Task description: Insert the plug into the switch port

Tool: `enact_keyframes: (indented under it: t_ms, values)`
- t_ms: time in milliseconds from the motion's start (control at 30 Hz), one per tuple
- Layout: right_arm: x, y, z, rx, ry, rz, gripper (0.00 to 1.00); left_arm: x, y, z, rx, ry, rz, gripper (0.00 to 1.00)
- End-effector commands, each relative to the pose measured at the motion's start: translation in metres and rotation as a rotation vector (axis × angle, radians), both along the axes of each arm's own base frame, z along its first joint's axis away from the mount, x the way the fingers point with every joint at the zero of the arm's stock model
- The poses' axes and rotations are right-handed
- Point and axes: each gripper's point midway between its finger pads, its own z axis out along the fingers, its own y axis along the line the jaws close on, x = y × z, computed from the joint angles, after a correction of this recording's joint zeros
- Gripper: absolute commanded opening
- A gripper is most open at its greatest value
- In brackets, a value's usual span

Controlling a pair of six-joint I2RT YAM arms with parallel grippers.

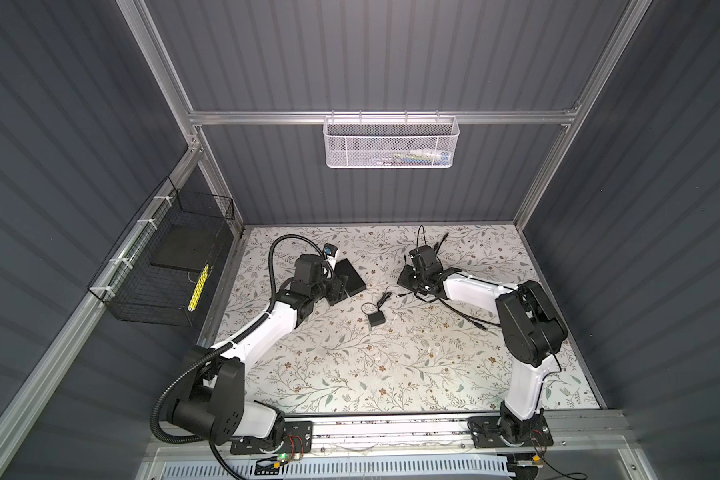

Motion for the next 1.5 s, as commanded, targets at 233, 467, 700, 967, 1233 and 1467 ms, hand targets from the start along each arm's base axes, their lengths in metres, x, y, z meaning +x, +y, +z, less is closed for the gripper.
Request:
enact_keyframes:
  t_ms: [233,467,700,967,1233,1467]
  values:
    - [-0.036,0.027,0.032,0.054,-0.116,0.351,0.0,-0.016,-0.035,0.027,-0.197,0.015,-0.149,0.72]
    - [-0.057,0.006,0.042,-0.023,-0.179,0.449,0.0,-0.034,-0.077,0.031,-0.398,0.088,-0.361,0.72]
    - [-0.058,0.009,0.054,0.006,-0.194,0.467,0.0,-0.058,-0.123,0.0,-0.429,0.226,-0.563,0.58]
    - [-0.063,0.016,0.061,0.058,-0.205,0.502,0.0,-0.072,-0.153,-0.02,-0.434,0.263,-0.619,0.6]
    - [-0.062,0.015,0.062,0.098,-0.194,0.469,0.0,-0.065,-0.155,-0.039,-0.417,0.272,-0.597,0.62]
    - [-0.068,0.017,0.067,0.139,-0.195,0.481,0.0,-0.054,-0.155,-0.047,-0.39,0.246,-0.571,0.62]
